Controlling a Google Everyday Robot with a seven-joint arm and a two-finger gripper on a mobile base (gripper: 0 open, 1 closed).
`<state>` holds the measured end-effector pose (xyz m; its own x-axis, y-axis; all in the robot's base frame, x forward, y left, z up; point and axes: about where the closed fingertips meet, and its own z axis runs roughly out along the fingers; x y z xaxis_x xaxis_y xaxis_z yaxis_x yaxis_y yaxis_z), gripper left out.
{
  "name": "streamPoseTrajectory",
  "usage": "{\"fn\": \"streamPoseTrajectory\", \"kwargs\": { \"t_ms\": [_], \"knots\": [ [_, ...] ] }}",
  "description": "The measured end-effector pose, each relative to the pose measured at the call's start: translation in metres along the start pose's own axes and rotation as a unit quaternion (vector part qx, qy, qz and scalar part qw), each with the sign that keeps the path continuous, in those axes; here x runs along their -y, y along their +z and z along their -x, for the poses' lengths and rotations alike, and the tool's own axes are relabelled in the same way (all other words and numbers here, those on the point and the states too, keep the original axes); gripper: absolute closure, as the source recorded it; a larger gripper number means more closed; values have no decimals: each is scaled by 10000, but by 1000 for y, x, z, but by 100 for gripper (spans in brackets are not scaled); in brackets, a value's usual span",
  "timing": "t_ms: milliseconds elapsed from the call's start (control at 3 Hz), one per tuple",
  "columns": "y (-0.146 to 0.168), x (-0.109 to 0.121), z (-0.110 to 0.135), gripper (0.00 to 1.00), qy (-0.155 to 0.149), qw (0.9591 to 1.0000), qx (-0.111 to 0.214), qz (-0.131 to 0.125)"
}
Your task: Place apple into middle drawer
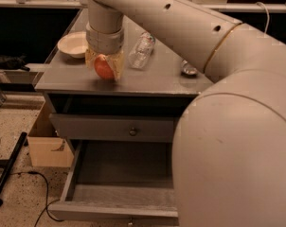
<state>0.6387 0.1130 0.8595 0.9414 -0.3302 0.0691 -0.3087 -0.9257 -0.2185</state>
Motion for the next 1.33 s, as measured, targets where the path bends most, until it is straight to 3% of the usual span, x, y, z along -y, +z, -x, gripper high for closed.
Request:
{"fn": "streamPoseTrajectory", "kwargs": {
  "t_ms": [333,1000,1333],
  "knots": [
    [-13,-53,40,100,262,9997,4,-8],
    [-7,-62,51,100,290,9995,59,89],
    [8,-92,80,100,533,9978,354,199]
  ]
}}
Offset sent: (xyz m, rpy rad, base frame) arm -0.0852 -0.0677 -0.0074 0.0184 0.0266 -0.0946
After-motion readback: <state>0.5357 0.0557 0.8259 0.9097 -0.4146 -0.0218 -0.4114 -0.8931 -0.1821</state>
